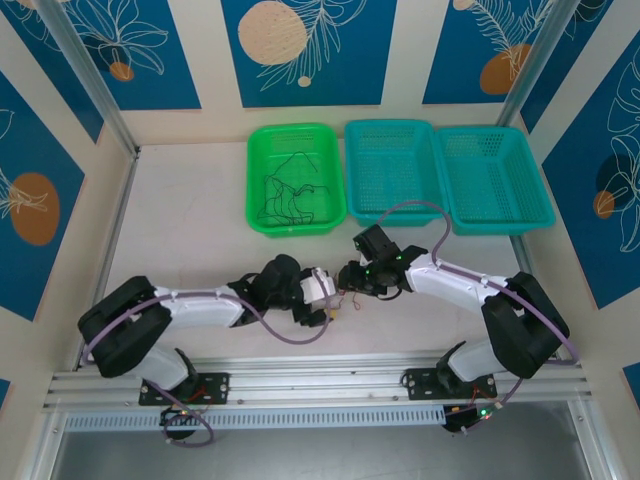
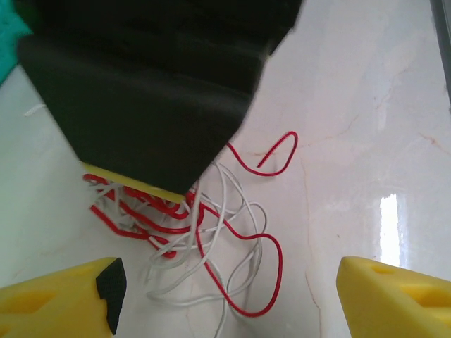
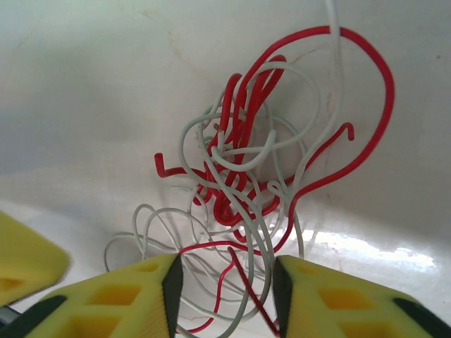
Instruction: Untangle the cables
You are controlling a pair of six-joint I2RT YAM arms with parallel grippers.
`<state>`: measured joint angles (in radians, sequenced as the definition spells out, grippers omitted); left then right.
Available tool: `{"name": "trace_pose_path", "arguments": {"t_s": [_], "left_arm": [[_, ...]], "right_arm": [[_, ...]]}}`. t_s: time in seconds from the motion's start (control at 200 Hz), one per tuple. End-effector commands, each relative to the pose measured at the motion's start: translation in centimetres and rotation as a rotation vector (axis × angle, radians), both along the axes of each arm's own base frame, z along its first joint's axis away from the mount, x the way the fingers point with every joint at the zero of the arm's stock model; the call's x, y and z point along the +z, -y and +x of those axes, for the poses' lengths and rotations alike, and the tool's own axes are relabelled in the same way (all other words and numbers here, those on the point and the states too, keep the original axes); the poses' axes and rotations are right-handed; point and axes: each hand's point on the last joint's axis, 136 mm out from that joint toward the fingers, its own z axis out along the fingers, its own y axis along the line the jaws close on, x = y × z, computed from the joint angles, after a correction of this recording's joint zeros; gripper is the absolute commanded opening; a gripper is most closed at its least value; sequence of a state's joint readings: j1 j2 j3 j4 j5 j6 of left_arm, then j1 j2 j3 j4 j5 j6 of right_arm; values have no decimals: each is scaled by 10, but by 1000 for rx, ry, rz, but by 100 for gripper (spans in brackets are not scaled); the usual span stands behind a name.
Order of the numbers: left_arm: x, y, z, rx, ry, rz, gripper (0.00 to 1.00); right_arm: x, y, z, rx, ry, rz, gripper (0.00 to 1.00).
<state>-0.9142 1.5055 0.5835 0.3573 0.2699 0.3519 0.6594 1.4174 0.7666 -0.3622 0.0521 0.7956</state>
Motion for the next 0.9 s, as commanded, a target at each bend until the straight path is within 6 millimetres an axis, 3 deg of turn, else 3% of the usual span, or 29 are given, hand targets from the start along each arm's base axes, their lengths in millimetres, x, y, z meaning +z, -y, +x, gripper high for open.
{"name": "trace_pose_path", "arguments": {"t_s": [0.0,0.16,0.38,0.47,0.575,0.65,0.895], "left_arm": [[-3,13,1,-97,66,-24,78],[-20,16,14,-43,53,14,73],[-22,12,23,24,75,-4,50],[-15,10,23,41,85,-27,39],[-12,5,21,48,82,-24,13],[-5,1,19,58,82,-29,0],[26,-31,13,181,82,-76,0]], "right_arm": [[0,-4,-1,4,-7,11,32],[1,-4,-1,13,-6,11,26],[-2,-2,0,11,-10,-6,22],[-5,-1,0,7,-17,-18,20],[-13,4,3,-12,-27,-60,18],[-23,21,5,-80,-31,-147,12],[-26,98,10,-398,-28,-275,7]]}}
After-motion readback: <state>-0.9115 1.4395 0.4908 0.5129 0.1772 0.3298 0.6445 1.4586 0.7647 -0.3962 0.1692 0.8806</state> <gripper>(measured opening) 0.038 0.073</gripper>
